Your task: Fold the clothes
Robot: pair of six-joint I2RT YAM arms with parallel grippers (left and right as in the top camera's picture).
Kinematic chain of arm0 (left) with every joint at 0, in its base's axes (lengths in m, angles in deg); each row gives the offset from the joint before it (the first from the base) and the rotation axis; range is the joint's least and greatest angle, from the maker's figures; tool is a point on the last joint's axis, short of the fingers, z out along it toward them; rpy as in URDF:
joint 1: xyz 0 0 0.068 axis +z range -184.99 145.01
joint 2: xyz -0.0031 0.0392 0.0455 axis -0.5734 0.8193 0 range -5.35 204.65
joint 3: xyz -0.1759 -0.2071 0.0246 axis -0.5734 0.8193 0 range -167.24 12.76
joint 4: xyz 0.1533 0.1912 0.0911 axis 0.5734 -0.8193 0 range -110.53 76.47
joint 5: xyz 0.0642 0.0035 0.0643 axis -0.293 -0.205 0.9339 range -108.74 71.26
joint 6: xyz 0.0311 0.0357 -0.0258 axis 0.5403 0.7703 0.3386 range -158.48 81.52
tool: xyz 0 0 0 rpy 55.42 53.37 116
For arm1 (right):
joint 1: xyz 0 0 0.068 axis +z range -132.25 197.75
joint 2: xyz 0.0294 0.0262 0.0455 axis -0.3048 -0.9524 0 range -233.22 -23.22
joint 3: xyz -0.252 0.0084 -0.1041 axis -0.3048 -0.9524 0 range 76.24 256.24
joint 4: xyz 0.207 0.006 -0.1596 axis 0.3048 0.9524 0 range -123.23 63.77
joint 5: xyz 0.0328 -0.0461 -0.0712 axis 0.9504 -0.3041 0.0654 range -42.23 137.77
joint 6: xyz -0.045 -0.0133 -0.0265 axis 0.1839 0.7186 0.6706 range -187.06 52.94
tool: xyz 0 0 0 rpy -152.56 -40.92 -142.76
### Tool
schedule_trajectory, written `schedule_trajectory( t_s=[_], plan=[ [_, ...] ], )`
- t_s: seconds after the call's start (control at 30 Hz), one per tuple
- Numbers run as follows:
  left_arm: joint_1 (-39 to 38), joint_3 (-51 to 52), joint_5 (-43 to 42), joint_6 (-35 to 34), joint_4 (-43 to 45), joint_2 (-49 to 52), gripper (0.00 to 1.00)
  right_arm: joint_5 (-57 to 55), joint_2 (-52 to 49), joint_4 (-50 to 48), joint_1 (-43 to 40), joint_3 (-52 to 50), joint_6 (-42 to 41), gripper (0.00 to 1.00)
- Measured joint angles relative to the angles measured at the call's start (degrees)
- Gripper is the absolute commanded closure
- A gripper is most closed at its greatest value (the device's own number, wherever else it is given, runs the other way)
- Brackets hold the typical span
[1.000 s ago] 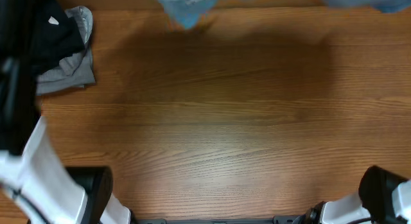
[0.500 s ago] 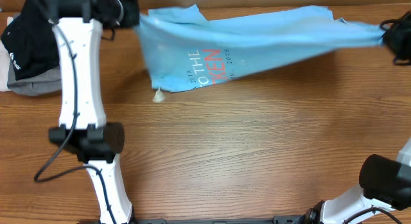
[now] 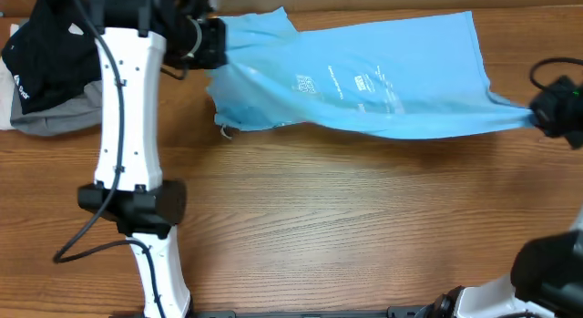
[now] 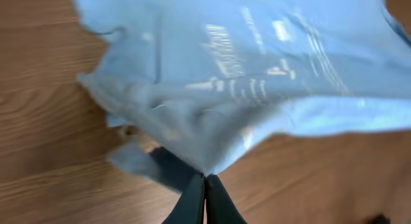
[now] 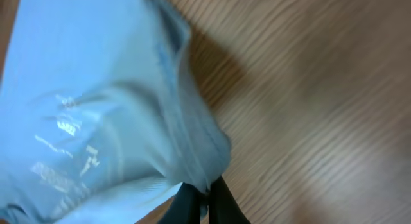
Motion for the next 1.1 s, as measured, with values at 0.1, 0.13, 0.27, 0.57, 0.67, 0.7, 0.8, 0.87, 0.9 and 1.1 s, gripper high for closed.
schedule_trajectory(
  t_s=[0.1,0.13,0.27,0.57,0.67,0.7,0.8,0.87,0.9,1.1],
  plan=[
    [-3.7,0.2,0.3,-0.1,0.0,-2.2,0.96,-0.6,2.1,0.2,-3.8,0.0,0.6,0.96],
    [-4.6,0.8,0.5,-0.2,0.1,-3.2,0.96,-0.7,2.4,0.2,-4.8,0.0,1.2,0.96],
    [-6.9,8.3,0.8,-1.1,0.0,-10.4,0.96,-1.2,2.6,0.6,-6.7,0.0,2.5,0.96],
    [-7.0,30.9,1.5,-5.2,-0.2,-27.1,0.96,-1.3,2.6,1.4,-6.8,0.0,3.1,0.96],
    [-7.8,37.5,1.6,-6.8,-0.2,-30.4,0.94,-1.3,2.6,2.2,-6.8,0.0,2.6,0.96],
    [-8.2,39.7,1.6,-7.4,-0.1,-31.3,0.94,-1.3,2.6,2.3,-6.8,0.0,2.4,0.96],
    [-9.3,46.2,1.6,-8.4,-0.2,-33.2,0.95,-2.2,2.6,3.6,-6.8,0.0,1.8,0.96],
    [-9.3,49.1,1.6,-8.9,-0.2,-33.7,0.95,-3.4,2.6,5.0,-6.8,0.0,1.2,0.96],
    [-9.3,50.4,1.7,-9.2,0.0,-33.7,0.95,-4.0,2.6,6.0,-6.8,0.0,0.8,0.96],
    [-9.3,56.7,2.7,-9.6,1.9,-33.8,0.96,-5.6,2.6,11.8,-6.8,-0.1,-0.5,0.96]
  ],
)
